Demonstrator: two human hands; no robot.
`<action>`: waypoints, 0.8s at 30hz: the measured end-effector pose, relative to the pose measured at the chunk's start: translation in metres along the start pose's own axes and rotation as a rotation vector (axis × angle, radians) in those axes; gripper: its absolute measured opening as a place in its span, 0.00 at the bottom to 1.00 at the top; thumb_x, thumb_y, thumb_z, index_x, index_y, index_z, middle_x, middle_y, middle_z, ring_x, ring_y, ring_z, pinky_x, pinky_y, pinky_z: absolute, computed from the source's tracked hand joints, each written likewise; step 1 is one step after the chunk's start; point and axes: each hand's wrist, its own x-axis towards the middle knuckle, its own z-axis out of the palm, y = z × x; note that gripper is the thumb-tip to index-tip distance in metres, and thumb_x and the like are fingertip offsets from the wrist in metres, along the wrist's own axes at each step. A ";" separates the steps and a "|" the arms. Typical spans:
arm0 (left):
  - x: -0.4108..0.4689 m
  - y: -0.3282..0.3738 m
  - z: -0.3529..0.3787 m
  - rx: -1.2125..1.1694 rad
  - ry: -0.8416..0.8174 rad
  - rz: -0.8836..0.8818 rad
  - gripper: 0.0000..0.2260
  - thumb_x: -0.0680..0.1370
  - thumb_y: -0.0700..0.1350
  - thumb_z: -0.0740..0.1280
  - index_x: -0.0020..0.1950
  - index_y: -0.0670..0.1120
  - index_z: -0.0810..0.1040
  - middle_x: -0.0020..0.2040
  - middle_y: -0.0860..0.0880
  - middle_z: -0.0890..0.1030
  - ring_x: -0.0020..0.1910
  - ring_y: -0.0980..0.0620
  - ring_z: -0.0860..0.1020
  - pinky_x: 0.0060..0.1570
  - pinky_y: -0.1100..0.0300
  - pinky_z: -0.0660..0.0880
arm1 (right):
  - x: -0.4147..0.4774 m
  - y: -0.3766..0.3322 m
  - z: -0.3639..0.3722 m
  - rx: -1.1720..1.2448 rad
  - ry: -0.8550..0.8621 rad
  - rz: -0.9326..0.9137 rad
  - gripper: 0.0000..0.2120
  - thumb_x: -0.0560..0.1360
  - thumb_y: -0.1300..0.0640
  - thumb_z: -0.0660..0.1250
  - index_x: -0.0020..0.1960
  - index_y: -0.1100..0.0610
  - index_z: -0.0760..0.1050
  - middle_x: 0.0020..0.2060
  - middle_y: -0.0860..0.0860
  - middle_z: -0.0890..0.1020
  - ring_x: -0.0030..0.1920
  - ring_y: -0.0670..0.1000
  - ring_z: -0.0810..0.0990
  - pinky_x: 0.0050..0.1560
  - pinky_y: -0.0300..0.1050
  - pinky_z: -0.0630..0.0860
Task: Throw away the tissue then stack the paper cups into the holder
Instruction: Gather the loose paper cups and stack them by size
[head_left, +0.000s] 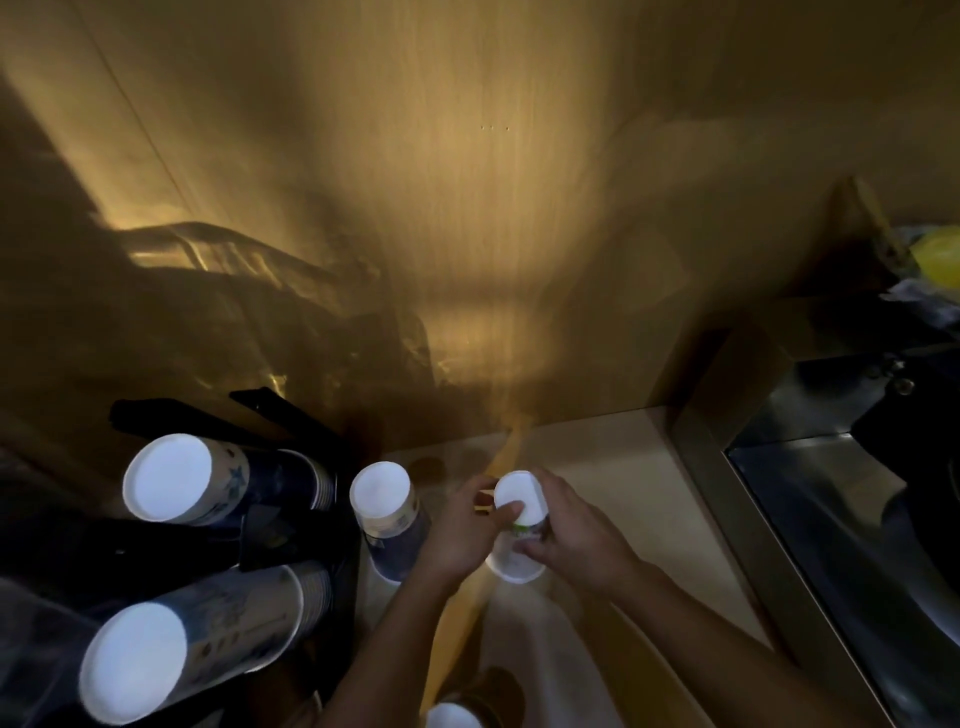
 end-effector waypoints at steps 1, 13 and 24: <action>0.000 -0.001 -0.002 0.006 0.012 0.000 0.18 0.75 0.46 0.69 0.63 0.45 0.73 0.62 0.44 0.78 0.59 0.43 0.78 0.61 0.41 0.74 | 0.002 0.000 0.001 0.006 -0.001 -0.005 0.34 0.68 0.50 0.71 0.68 0.50 0.58 0.62 0.53 0.71 0.57 0.54 0.75 0.53 0.50 0.74; -0.007 -0.002 -0.022 0.091 0.186 0.078 0.17 0.75 0.51 0.67 0.60 0.44 0.76 0.56 0.47 0.81 0.55 0.50 0.78 0.56 0.53 0.76 | 0.006 0.001 0.011 -0.020 0.085 0.032 0.43 0.66 0.46 0.71 0.72 0.48 0.49 0.67 0.51 0.66 0.63 0.55 0.71 0.51 0.48 0.71; -0.075 -0.042 -0.034 -0.067 0.191 -0.139 0.10 0.76 0.54 0.65 0.48 0.48 0.78 0.47 0.49 0.79 0.45 0.53 0.76 0.41 0.58 0.71 | -0.051 0.004 0.034 0.215 0.039 0.272 0.16 0.73 0.48 0.66 0.54 0.57 0.71 0.40 0.54 0.80 0.33 0.52 0.78 0.28 0.40 0.71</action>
